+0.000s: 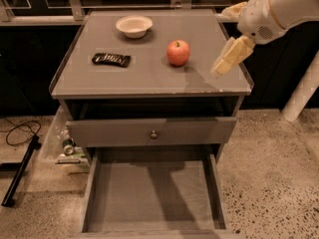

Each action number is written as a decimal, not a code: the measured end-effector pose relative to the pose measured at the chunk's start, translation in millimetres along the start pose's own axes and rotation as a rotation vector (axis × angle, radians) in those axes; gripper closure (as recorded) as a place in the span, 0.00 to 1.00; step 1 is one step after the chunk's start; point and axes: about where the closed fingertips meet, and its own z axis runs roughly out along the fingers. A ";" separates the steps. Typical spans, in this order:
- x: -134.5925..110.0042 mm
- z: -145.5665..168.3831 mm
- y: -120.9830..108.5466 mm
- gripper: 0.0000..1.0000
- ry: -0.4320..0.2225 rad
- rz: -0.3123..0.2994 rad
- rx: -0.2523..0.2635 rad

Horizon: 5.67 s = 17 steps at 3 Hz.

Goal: Place apple into middle drawer

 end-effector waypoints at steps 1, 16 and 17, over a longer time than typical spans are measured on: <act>-3.2 23.9 -18.6 0.00 -0.059 0.041 -0.022; 10.5 177.1 -76.0 1.00 -0.029 0.236 -0.196; 5.9 160.5 -70.0 1.00 -0.076 0.215 -0.213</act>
Offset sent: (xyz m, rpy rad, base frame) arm 0.0886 0.0334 -0.0301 0.1397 0.1032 0.0307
